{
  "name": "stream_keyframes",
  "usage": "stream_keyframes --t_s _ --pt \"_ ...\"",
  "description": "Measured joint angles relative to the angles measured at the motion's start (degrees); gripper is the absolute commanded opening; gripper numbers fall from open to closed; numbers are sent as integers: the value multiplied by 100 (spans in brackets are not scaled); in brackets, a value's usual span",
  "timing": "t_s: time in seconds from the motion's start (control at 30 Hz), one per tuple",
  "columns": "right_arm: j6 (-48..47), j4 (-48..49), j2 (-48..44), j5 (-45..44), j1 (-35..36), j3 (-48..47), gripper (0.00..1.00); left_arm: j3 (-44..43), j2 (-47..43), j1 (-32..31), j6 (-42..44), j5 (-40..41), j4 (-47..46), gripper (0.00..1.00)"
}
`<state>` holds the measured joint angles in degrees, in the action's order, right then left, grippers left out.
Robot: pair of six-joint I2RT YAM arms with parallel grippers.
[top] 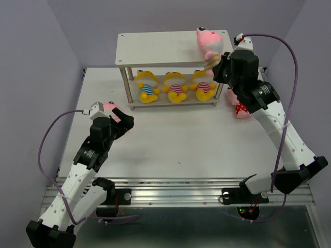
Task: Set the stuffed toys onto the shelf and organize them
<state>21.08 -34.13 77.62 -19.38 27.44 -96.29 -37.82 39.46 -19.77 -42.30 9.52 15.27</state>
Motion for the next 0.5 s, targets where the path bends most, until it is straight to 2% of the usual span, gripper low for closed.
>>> stream_keyframes --t_s 0.23,0.5 --pt "-66 15 627 -291 0 -730 4 0 2 0 4 -2 -4 99" --pt "-74 26 813 -470 0 -850 6 0 13 0 4 -2 -7 99"
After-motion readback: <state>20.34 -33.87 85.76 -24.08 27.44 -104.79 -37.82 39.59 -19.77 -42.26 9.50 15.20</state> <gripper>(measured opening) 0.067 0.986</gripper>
